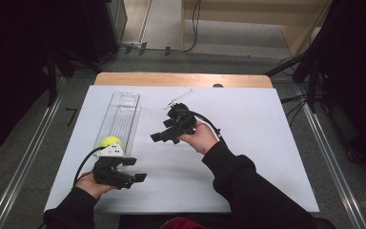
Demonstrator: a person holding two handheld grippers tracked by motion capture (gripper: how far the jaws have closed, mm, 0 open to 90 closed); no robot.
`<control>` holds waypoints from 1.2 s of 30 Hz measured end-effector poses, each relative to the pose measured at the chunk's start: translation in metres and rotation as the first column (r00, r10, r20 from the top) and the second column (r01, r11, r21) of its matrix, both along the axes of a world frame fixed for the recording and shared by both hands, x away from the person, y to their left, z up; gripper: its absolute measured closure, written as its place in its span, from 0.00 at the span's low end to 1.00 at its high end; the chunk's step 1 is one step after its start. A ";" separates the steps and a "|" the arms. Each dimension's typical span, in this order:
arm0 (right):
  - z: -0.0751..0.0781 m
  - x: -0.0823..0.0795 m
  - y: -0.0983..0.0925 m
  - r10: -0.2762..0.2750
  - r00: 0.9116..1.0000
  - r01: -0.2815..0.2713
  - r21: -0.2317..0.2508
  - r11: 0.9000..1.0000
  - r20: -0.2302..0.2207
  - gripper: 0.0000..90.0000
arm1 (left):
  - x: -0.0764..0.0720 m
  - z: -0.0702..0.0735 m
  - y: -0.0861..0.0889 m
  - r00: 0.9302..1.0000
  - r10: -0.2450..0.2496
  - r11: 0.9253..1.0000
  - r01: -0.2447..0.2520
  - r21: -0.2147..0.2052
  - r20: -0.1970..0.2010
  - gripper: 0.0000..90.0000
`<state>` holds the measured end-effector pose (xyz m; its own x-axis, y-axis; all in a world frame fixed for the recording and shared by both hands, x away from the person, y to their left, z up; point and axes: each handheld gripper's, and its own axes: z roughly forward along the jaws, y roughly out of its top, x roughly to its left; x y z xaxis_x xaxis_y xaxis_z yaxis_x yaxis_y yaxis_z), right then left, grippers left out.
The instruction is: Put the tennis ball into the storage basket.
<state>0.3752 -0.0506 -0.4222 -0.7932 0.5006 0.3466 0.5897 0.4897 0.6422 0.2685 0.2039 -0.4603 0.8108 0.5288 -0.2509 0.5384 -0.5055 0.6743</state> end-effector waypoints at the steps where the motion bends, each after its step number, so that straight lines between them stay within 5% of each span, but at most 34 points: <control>1: 0.000 -0.001 -0.001 -0.003 1.000 0.003 0.001 1.000 -0.001 0.16 | 0.000 0.000 0.000 1.000 0.001 1.000 -0.001 0.000 0.001 0.28; 7: -0.002 -0.005 -0.008 -0.018 1.000 0.018 -0.011 1.000 0.019 0.23 | 0.000 0.000 0.000 1.000 0.000 1.000 0.000 -0.001 -0.002 0.28; 36: -0.013 -0.016 -0.049 -0.058 0.998 0.058 0.006 0.998 0.017 0.24 | -0.002 0.002 -0.001 1.000 -0.010 1.000 0.010 0.000 0.008 0.28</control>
<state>0.3587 -0.0994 -0.4349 -0.7689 0.5438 0.3362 0.6057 0.4515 0.6551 0.2667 0.2029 -0.4580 0.8180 0.5205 -0.2447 0.5280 -0.5109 0.6783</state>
